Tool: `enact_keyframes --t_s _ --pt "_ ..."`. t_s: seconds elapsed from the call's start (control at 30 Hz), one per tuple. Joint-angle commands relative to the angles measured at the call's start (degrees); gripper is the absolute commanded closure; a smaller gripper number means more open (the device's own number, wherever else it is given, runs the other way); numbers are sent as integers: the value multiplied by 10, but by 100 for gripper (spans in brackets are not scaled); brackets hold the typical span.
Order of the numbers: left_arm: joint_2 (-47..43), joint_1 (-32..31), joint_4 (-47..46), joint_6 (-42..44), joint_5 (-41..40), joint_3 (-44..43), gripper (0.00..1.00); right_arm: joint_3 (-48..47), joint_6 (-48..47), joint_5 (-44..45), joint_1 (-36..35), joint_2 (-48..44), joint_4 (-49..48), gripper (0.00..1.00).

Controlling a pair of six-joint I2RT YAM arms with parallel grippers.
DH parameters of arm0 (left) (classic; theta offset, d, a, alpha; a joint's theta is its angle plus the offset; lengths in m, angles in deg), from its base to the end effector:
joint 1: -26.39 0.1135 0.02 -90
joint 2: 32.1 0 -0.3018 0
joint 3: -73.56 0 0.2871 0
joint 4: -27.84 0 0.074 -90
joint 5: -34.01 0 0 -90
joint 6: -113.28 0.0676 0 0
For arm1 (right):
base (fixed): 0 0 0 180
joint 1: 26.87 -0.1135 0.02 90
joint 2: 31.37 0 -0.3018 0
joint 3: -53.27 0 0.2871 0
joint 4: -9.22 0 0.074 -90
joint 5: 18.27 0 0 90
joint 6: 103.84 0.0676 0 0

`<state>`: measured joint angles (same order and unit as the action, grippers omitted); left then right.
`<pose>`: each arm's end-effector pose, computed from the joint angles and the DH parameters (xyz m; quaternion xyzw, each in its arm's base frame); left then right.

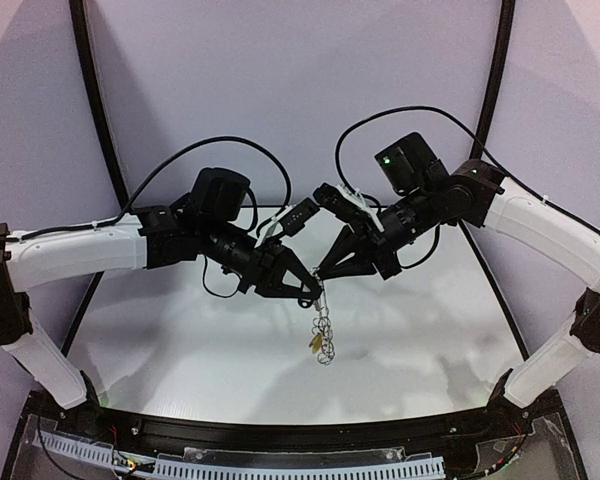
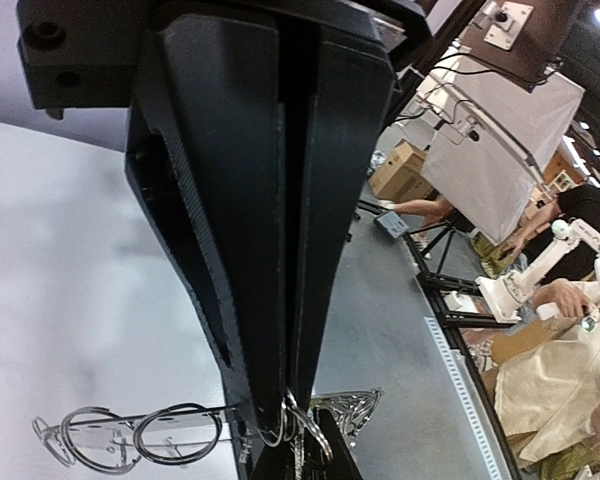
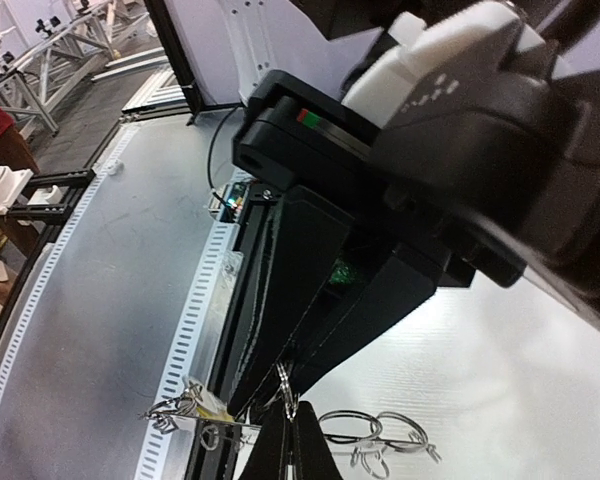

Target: Remove the keys from the keyring

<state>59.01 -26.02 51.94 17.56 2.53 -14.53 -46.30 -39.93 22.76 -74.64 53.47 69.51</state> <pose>0.2043 -0.3599 0.3503 0.5290 0.5824 -0.5856 0.1952 0.1998 0.2960 0.4026 -0.6315 0.5793 0.4416 0.2659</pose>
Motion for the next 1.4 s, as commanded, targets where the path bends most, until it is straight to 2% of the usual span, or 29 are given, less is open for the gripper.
enact_keyframes --t_s 0.0,0.07,0.17,0.2,0.27,0.3,0.33,0.43,0.5,0.53,0.73,0.87,1.1,1.3,1.37 --pt "-32 -3 61 17 -72 -2 99 -8 0 17 -6 -28 1 100" --pt "-45 -3 70 7 -118 2 99 -5 -2 21 -6 -30 15 100" --pt "-58 -3 80 -6 -150 0 99 -2 4 22 -5 -29 23 92" --pt "-63 -3 101 -3 -165 -6 99 1 8 24 -6 -28 23 85" --pt "-69 -3 130 12 -177 -15 99 6 17 32 -6 -30 17 63" --pt "-70 -3 138 12 -177 -17 99 8 19 34 -6 -30 15 60" --pt "-70 -4 155 17 -177 -23 99 10 22 42 -6 -32 8 53" --pt "-57 -4 204 28 -178 -46 99 41 33 68 -6 -55 -39 24" --pt "-53 -4 216 30 -178 -54 99 56 42 79 -6 -63 -74 14" --pt "-49 -4 225 22 -185 -65 99 96 73 92 -6 -80 -144 13" --pt "-44 -4 235 -17 -175 -87 99 178 131 132 -17 -106 -283 18" --pt "-40 -4 260 -52 -175 -101 99 210 153 147 -28 -103 -358 28" --pt "-34 -4 243 -94 -195 -107 99 225 170 150 -46 -85 -408 44" --pt "-36 -4 236 -103 -203 -107 99 216 153 170 -49 -79 -363 56" --pt "-38 -4 234 -104 -207 -106 99 220 153 183 -49 -78 -349 57"
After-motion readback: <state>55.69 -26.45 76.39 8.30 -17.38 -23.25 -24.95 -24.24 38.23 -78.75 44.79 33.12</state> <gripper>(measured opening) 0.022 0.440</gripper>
